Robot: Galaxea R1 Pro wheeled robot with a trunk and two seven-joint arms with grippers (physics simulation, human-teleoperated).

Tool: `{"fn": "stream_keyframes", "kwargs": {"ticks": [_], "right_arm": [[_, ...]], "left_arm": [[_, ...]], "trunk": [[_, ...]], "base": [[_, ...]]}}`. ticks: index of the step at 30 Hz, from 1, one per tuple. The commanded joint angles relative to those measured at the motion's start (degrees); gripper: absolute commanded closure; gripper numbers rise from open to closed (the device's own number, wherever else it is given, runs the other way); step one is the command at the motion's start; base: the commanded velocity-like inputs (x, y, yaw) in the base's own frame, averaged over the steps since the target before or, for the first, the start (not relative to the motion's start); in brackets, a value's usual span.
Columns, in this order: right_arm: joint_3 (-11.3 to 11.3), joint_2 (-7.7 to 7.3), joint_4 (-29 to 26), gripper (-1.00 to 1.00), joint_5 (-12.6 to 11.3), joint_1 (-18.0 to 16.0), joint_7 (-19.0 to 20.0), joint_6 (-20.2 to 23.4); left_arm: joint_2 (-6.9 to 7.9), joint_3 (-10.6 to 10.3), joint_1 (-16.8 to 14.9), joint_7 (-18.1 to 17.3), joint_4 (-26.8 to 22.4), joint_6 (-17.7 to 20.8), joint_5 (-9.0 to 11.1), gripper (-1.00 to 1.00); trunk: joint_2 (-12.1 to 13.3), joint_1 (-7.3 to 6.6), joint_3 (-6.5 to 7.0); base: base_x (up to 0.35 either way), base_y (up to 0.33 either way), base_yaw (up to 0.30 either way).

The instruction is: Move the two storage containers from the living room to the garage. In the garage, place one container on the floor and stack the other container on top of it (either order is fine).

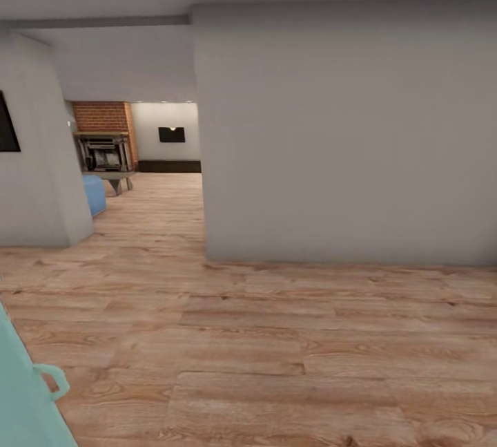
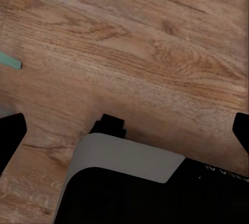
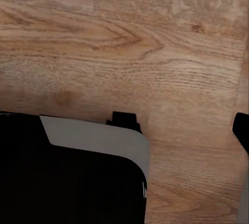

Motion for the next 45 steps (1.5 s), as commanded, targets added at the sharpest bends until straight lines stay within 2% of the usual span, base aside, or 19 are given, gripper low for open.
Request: {"fn": "stream_keyframes", "kwargs": {"ticks": [1, 45], "right_arm": [[0.5, 0.01, 0.2, -1.00, -0.4, -0.1, 0.0, -0.3], [0.5, 0.08, 0.2, -1.00, -0.4, -0.1, 0.1, -0.6]], "left_arm": [[-0.02, 0.1, 0.0, 0.1, 0.0, -0.1, 0.2, -1.00], [0.05, 0.1, 0.0, 0.1, 0.0, 0.5, 0.1, -1.00]], "trunk": [[0.0, 0.03, -0.07], [0.0, 0.03, -0.07]], "base": [[0.324, 0.000, 0.000], [0.324, 0.000, 0.000]]}}
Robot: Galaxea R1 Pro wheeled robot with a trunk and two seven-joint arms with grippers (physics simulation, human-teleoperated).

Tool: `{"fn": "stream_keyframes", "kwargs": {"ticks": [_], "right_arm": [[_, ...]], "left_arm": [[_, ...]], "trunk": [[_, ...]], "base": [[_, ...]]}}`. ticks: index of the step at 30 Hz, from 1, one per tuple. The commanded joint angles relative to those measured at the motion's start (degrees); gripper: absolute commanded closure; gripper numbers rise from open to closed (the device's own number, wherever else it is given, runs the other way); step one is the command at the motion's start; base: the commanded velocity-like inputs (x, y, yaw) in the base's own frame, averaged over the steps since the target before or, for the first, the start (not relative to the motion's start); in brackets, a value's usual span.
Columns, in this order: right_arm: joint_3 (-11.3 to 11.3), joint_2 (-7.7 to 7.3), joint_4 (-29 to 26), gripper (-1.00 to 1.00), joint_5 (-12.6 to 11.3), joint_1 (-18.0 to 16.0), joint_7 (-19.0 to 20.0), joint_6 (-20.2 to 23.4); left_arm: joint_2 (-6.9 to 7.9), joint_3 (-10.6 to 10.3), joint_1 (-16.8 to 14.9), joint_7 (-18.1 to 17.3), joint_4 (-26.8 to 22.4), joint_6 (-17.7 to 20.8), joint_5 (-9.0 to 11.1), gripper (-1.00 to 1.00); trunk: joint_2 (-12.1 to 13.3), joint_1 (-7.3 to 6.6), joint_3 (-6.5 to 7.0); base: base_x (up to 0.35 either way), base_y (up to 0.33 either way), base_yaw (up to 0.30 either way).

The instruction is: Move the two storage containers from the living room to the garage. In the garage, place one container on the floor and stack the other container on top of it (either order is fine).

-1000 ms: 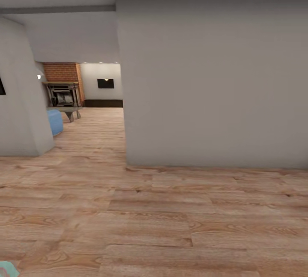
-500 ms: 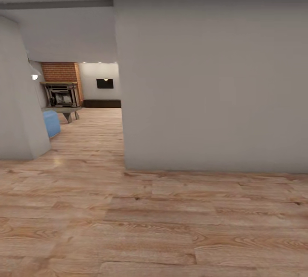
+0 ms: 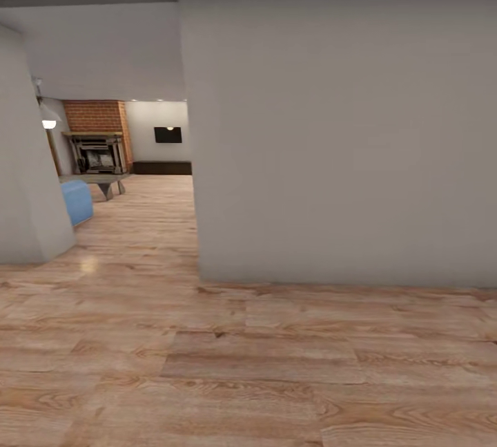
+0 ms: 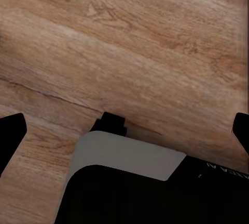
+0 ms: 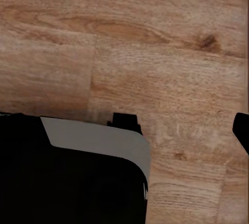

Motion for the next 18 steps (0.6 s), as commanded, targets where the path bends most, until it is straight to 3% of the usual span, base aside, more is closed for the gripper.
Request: {"fn": "stream_keyframes", "kwargs": {"ticks": [1, 18], "right_arm": [[0.5, -0.02, 0.2, -1.00, -0.4, -0.1, 0.0, -0.4], [0.5, -0.06, 0.2, -1.00, -0.4, -0.1, -0.1, -0.4]], "left_arm": [[-0.01, 0.1, 0.0, 0.2, 0.0, 0.0, 0.2, -1.00], [0.01, 0.0, 0.0, 0.2, 0.0, 0.0, 0.2, -1.00]], "trunk": [[0.0, 0.03, -0.07], [0.0, 0.03, -0.07]], "base": [[0.324, 0.000, 0.089], [0.324, 0.000, 0.249]]}}
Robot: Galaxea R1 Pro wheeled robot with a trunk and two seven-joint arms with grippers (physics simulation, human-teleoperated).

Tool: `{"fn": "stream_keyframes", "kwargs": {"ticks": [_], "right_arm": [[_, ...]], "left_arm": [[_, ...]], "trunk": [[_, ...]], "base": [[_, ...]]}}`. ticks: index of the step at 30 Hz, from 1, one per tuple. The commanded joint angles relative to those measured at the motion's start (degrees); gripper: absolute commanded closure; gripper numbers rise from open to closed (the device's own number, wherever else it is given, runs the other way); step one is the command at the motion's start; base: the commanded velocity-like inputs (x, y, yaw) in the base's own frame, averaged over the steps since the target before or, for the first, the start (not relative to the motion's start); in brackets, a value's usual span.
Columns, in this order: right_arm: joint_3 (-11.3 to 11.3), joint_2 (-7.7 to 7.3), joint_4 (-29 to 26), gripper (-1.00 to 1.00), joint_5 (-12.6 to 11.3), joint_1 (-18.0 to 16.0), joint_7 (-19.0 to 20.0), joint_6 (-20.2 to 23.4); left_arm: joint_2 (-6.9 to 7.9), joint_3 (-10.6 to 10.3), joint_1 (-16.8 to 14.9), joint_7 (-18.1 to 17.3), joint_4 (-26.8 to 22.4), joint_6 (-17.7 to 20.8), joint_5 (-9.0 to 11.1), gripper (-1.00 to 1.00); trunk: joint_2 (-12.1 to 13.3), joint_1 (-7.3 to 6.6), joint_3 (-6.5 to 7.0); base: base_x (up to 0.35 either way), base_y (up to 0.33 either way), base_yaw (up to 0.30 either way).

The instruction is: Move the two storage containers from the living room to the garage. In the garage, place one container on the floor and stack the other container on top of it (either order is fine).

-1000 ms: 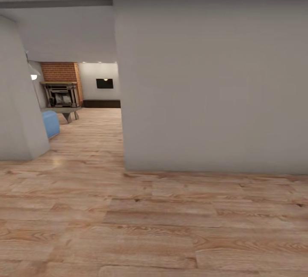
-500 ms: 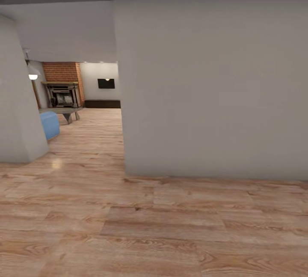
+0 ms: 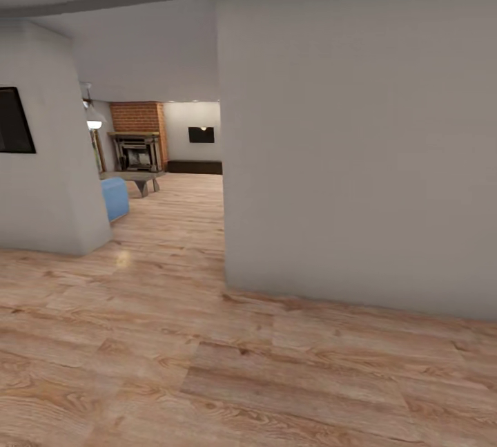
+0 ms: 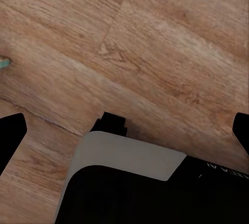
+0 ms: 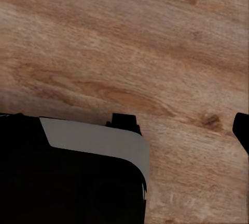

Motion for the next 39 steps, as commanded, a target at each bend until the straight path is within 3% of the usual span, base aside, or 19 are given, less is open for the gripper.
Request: {"fn": "stream_keyframes", "kwargs": {"ticks": [1, 39], "right_arm": [[0.5, 0.00, 0.2, -1.00, -0.4, -0.1, 0.0, -0.3], [0.5, 0.03, 0.2, -1.00, -0.5, -0.1, 0.0, -0.3]], "left_arm": [[-0.03, 0.1, 0.0, 0.2, 0.0, 0.0, 0.2, -1.00], [-0.03, 0.1, 0.0, 0.2, 0.0, -0.5, 0.3, -1.00]], "trunk": [[0.0, 0.04, -0.07], [0.0, 0.04, -0.07]], "base": [[0.324, 0.000, 0.272], [0.324, 0.000, 0.271]]}}
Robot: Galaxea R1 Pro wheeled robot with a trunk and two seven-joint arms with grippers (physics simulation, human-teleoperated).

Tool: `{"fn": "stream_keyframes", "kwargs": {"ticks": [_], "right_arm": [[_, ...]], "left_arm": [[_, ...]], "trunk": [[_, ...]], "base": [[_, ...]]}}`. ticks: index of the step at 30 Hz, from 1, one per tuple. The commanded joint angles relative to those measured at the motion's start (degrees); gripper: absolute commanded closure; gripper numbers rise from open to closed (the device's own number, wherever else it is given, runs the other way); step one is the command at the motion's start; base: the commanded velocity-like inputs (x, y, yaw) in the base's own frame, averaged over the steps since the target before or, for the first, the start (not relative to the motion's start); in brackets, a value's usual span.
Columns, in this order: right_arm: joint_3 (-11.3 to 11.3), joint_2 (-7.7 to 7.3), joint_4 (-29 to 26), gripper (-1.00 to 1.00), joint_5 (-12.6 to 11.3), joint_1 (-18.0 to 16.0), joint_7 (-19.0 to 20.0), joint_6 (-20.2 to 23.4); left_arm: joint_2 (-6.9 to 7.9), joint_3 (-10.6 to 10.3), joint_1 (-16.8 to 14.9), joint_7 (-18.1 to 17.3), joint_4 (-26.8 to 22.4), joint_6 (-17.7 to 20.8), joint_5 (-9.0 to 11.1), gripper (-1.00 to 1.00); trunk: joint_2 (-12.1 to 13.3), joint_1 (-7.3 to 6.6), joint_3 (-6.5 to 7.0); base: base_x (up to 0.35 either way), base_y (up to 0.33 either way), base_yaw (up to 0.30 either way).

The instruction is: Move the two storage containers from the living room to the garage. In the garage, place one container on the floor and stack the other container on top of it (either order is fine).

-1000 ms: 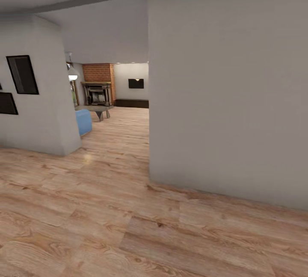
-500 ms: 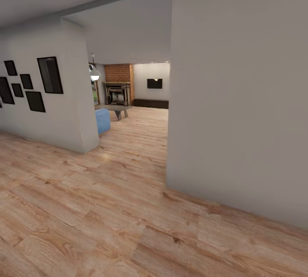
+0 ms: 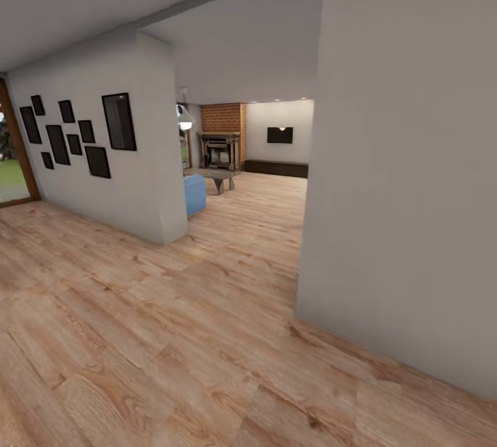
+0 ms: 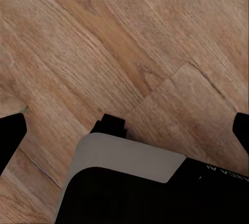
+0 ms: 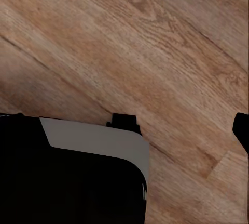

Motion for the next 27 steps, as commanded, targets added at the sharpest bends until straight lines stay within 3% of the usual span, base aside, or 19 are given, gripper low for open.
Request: {"fn": "stream_keyframes", "kwargs": {"ticks": [1, 13, 27], "right_arm": [[0.5, 0.00, 0.2, -1.00, -0.4, -0.1, 0.0, -0.3], [0.5, 0.00, 0.2, -1.00, -0.4, -0.1, 0.0, -0.3], [0.5, 0.07, 0.2, -1.00, -0.4, -0.1, 0.1, 0.1]], "left_arm": [[-0.02, 0.1, 0.0, 0.2, 0.0, 0.0, 0.2, -1.00], [-0.02, 0.1, 0.0, 0.2, 0.0, 0.0, 0.2, -1.00], [-0.07, 0.1, 0.0, 0.2, 0.0, -0.1, 0.3, -1.00]], "trunk": [[0.0, 0.03, -0.07], [0.0, 0.03, -0.07], [0.0, 0.03, -0.07]], "base": [[0.324, 0.000, 0.270], [0.324, 0.000, 0.258], [0.324, 0.000, 0.024]]}}
